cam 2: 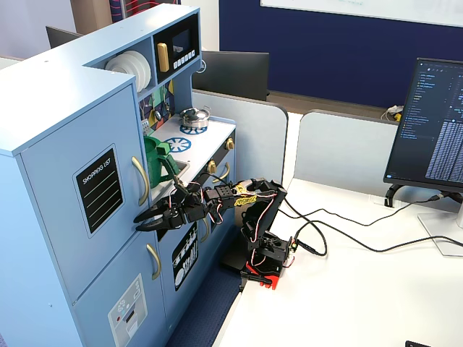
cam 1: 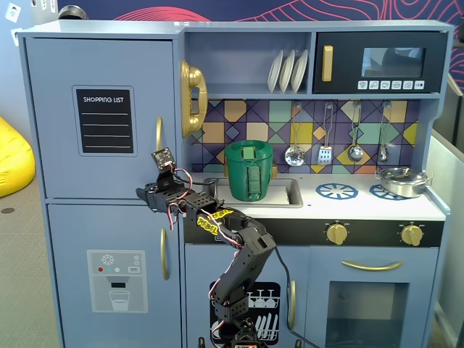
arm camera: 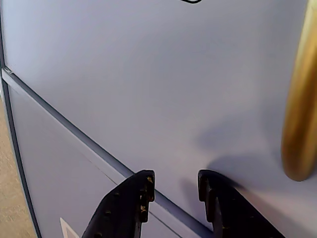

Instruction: Close the left cabinet door

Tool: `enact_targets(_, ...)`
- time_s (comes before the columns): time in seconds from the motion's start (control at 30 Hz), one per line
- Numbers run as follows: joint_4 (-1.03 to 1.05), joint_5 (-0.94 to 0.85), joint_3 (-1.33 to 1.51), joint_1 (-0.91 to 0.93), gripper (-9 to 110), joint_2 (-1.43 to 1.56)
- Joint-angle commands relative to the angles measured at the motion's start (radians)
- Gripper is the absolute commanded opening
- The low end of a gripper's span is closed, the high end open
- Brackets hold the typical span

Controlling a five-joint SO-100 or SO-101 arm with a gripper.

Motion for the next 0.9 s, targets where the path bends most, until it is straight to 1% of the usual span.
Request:
enact_targets(0.0,0.074,0.04,-0.017,-0.017,0,0.103)
enact_targets(0.07,0.143,0.057,0.006,-0.026,0,0.158)
enact_targets(0.2,0.199,0.081,0.1,-0.02,0,0.276)
enact_targets(0.37,0.287,0.121,0.227,0.057,0,0.442)
enact_targets(0.7,0.568,0.176,0.433,0.36,0,0.706)
enact_targets(0.87,0.733,0.156,0.558,0.543,0,0.761)
